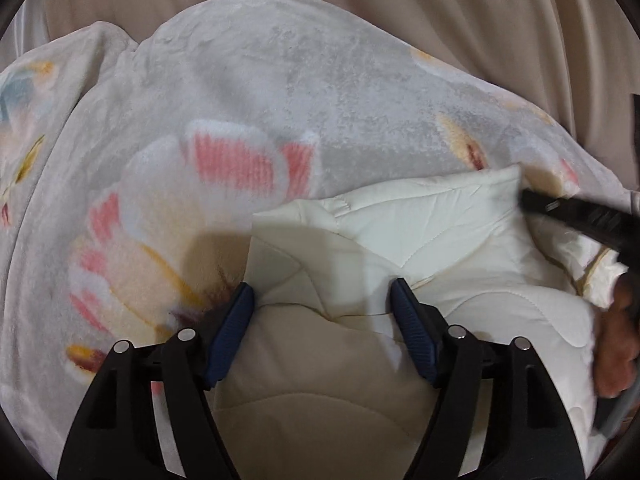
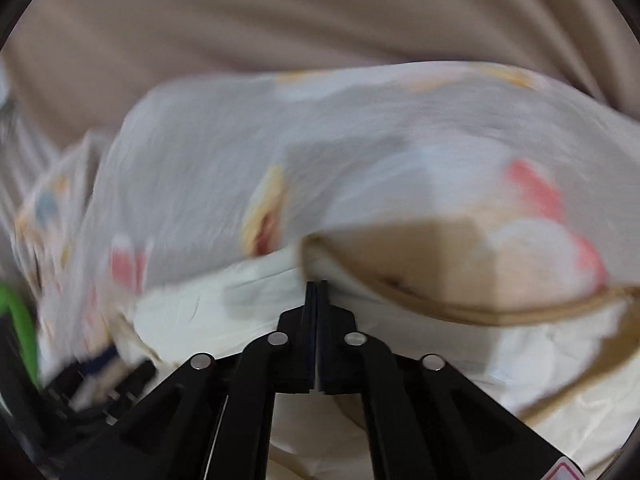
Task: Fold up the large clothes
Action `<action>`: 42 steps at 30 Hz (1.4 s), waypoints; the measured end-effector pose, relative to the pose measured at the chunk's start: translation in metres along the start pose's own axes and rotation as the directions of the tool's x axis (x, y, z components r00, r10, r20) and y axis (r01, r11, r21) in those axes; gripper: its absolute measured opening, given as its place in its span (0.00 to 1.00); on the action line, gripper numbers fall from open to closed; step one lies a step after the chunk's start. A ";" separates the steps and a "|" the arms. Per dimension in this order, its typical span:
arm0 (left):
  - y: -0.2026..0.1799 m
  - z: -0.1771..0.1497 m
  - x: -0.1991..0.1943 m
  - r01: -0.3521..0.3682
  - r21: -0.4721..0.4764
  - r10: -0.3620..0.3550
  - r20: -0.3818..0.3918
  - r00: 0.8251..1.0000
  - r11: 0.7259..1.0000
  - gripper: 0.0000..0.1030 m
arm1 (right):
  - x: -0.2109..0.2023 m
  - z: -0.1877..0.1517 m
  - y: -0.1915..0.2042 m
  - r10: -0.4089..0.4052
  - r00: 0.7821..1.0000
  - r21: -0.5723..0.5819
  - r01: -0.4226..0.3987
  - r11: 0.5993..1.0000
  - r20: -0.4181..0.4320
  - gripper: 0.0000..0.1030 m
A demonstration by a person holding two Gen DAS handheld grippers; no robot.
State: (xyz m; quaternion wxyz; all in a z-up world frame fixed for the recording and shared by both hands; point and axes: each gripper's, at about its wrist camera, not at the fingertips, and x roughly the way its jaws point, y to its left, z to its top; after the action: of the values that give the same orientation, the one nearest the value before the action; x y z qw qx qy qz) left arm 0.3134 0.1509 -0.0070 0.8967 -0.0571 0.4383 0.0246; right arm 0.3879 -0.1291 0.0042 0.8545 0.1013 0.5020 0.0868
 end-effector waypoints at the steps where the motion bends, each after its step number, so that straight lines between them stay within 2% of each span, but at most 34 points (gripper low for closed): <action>1: -0.002 0.000 0.000 -0.012 0.006 0.012 0.007 1.000 1.000 0.69 | -0.007 -0.003 0.003 0.043 0.999 -0.008 -0.043 0.999 0.005 0.08; 3: -0.008 -0.002 0.001 -0.044 0.025 0.043 0.021 0.999 0.999 0.70 | -0.012 -0.011 0.020 0.113 0.993 -0.075 -0.114 0.991 -0.019 0.08; 4: -0.009 -0.003 -0.001 -0.054 0.032 0.053 0.027 0.998 0.998 0.70 | -0.008 -0.018 0.031 0.103 0.994 -0.141 -0.107 0.984 -0.036 0.07; 6: -0.008 -0.004 -0.002 -0.054 0.034 0.053 0.030 0.998 0.998 0.71 | 0.011 -0.025 0.038 -0.030 0.996 -0.220 0.010 0.976 -0.087 0.00; 7: -0.003 -0.003 -0.003 -0.050 0.031 0.049 0.027 0.998 0.998 0.71 | 0.016 -0.025 0.031 -0.065 0.993 -0.211 0.042 0.977 -0.100 0.00; 8: -0.002 -0.004 -0.004 -0.047 0.029 0.047 0.023 0.999 0.998 0.71 | 0.008 -0.022 0.022 -0.072 0.995 -0.171 0.059 0.983 -0.072 0.00; 9: 0.000 -0.006 -0.010 -0.043 0.030 0.042 0.030 0.999 0.999 0.71 | -0.004 -0.021 0.014 -0.115 0.993 -0.135 0.109 0.985 -0.032 0.02; 10: 0.000 -0.010 -0.017 -0.042 0.039 0.040 0.042 0.998 0.998 0.70 | -0.018 -0.021 0.008 -0.137 0.991 -0.110 0.136 0.985 0.002 0.09; 12: -0.001 -0.019 -0.040 0.002 0.066 -0.006 0.061 0.998 0.998 0.67 | -0.049 -0.031 -0.001 -0.021 1.000 -0.105 0.022 0.994 0.012 0.11; 13: -0.003 -0.023 -0.051 0.032 0.085 -0.038 0.066 0.997 0.996 0.68 | -0.061 -0.041 -0.003 0.001 1.000 -0.129 -0.001 0.992 0.003 0.11; 16: -0.021 -0.041 -0.080 0.066 0.166 -0.083 0.098 0.992 0.984 0.68 | -0.071 -0.064 -0.016 -0.026 0.999 -0.173 0.019 0.985 -0.042 0.11; 17: -0.028 -0.045 -0.081 0.077 0.196 -0.096 0.089 0.991 0.978 0.68 | -0.068 -0.071 -0.026 -0.069 0.996 -0.173 0.057 0.983 -0.064 0.10; 19: -0.038 -0.060 -0.077 0.051 0.257 -0.069 0.061 0.996 0.965 0.68 | -0.067 -0.079 -0.049 -0.159 0.984 -0.165 0.145 0.976 -0.076 0.00; 21: -0.036 -0.070 -0.066 0.024 0.274 -0.039 0.049 0.998 0.961 0.72 | -0.077 -0.081 -0.081 -0.146 0.987 -0.083 0.141 0.987 -0.061 0.00; 23: -0.025 -0.071 -0.064 0.043 0.237 -0.054 0.041 0.998 0.971 0.73 | -0.103 -0.084 -0.110 -0.166 0.986 0.016 0.166 0.986 -0.021 0.00; 25: -0.019 -0.071 -0.073 0.042 0.212 -0.051 0.036 0.998 0.976 0.72 | -0.129 -0.092 -0.124 -0.146 0.989 0.068 0.144 0.987 0.026 0.05; 27: -0.020 -0.077 -0.085 0.038 0.222 -0.050 0.048 0.998 0.974 0.71 | -0.153 -0.108 -0.122 -0.109 0.993 0.062 0.106 0.992 0.051 0.11; 29: -0.022 -0.086 -0.088 0.019 0.250 -0.033 0.053 0.998 0.968 0.71 | -0.164 -0.126 -0.126 -0.133 0.990 0.024 0.131 0.991 0.052 0.11; 31: -0.019 -0.093 -0.083 0.009 0.255 -0.021 0.047 0.999 0.967 0.73 | -0.157 -0.137 -0.137 -0.181 0.983 -0.001 0.181 0.983 0.014 0.02; 34: -0.007 -0.091 -0.088 0.009 0.211 -0.017 0.040 0.999 0.977 0.71 | -0.166 -0.147 -0.157 -0.196 0.980 0.059 0.194 0.979 0.035 0.00; 35: -0.007 -0.088 -0.095 0.013 0.204 -0.022 0.042 0.999 0.979 0.70 | -0.178 -0.143 -0.156 -0.223 0.973 0.079 0.218 0.973 0.062 0.06; 36: -0.010 -0.082 -0.105 0.038 0.202 -0.050 0.052 0.997 0.979 0.70 | -0.187 -0.140 -0.153 -0.214 0.973 0.076 0.208 0.975 0.088 0.14; 39: -0.037 -0.050 -0.135 0.116 0.218 -0.146 0.127 0.981 0.969 0.70 | -0.190 -0.112 -0.127 -0.154 0.980 0.024 0.152 0.988 0.124 0.14; 42: -0.081 -0.017 -0.131 0.142 0.256 -0.186 0.156 0.970 0.956 0.72 | -0.160 -0.076 -0.099 -0.109 0.990 -0.015 0.111 0.994 0.094 0.14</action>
State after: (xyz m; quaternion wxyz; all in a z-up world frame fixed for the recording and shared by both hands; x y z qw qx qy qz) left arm 0.2276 0.0691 0.0927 0.9315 0.0194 0.3495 -0.0989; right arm 0.2487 -0.2580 0.0771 0.8815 0.0684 0.4656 0.0398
